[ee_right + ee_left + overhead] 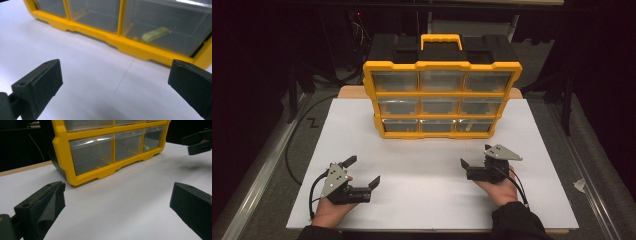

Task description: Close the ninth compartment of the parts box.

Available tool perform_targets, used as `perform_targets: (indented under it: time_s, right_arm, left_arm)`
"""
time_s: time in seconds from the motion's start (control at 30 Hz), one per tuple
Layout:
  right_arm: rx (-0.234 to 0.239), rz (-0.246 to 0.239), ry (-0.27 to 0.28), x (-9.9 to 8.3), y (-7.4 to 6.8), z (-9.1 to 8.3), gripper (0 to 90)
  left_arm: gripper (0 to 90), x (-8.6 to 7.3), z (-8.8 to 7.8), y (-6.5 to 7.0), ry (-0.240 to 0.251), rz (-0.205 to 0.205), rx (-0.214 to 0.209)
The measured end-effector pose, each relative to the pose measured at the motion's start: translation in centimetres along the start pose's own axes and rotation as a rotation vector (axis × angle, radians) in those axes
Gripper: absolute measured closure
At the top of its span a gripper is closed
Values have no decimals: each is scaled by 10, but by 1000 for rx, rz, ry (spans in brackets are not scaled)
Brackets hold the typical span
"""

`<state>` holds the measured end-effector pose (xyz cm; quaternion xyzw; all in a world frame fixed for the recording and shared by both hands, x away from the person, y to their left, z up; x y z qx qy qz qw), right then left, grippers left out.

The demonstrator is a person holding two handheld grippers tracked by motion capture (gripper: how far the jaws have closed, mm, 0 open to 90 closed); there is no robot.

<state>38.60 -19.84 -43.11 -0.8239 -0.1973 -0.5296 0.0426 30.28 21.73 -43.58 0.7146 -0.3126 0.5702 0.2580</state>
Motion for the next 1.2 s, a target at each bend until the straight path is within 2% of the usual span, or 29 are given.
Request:
perform_targets:
  time_s: [0.33,0.63,0.77,0.93,1.07,1.2]
  right_arm:
    - [7,-24,-1,-25,10,-38,11]
    - [-17,-14,69,-33,24,-67,11]
    - [-11,-14,69,-39,27,-76,11]
    - [-6,-12,64,-42,27,-75,11]
    - [-7,-31,55,-42,25,-72,11]
    - [-4,-24,53,-43,26,-72,11]
  left_arm:
    - [4,0,-1,0,4,0,0]
    - [4,0,-2,0,2,-5,10]
    - [4,0,-3,0,4,-7,16]
    - [4,-1,0,-2,-6,-6,17]
    - [4,-1,0,-1,-10,-5,17]
    - [4,-1,-1,0,-9,-4,16]
Point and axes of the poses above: each handheld gripper's, and its own axes: z roughly forward along the jaws, x roughly out of its top, y roughly to its right, the point moved 2 cm from there along z, roughly forward along the jaws, and after that the axes turned 13 degrees about -x, right-handed, at the moved point
